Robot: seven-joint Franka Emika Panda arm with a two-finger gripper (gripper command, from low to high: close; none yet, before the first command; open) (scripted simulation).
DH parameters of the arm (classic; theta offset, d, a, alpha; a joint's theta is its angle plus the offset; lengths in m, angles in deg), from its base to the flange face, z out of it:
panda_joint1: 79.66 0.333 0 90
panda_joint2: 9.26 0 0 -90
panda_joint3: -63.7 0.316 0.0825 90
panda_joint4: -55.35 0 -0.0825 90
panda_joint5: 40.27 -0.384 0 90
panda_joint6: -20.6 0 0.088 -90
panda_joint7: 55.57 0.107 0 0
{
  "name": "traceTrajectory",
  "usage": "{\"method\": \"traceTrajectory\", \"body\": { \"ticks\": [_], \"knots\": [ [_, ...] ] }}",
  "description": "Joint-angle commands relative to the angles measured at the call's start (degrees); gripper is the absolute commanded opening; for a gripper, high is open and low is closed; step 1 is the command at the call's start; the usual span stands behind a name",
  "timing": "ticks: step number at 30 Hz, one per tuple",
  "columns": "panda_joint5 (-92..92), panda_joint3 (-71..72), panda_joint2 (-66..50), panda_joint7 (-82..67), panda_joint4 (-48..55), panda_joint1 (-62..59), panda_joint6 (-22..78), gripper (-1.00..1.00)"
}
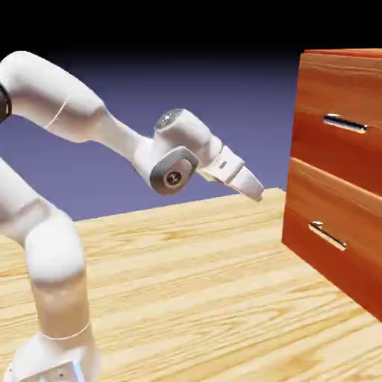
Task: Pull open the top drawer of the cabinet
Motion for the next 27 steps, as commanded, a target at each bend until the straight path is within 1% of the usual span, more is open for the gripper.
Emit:
{"method": "traceTrajectory", "body": {
  "ticks": [1,27],
  "knots": [
    [-2.49,1.12,1.01,0.57,0.87,-1.82,0.6,0.0],
    [-67.28,30.3,27.34,15.32,23.49,-48.98,16.06,0.0]
  ]
}}
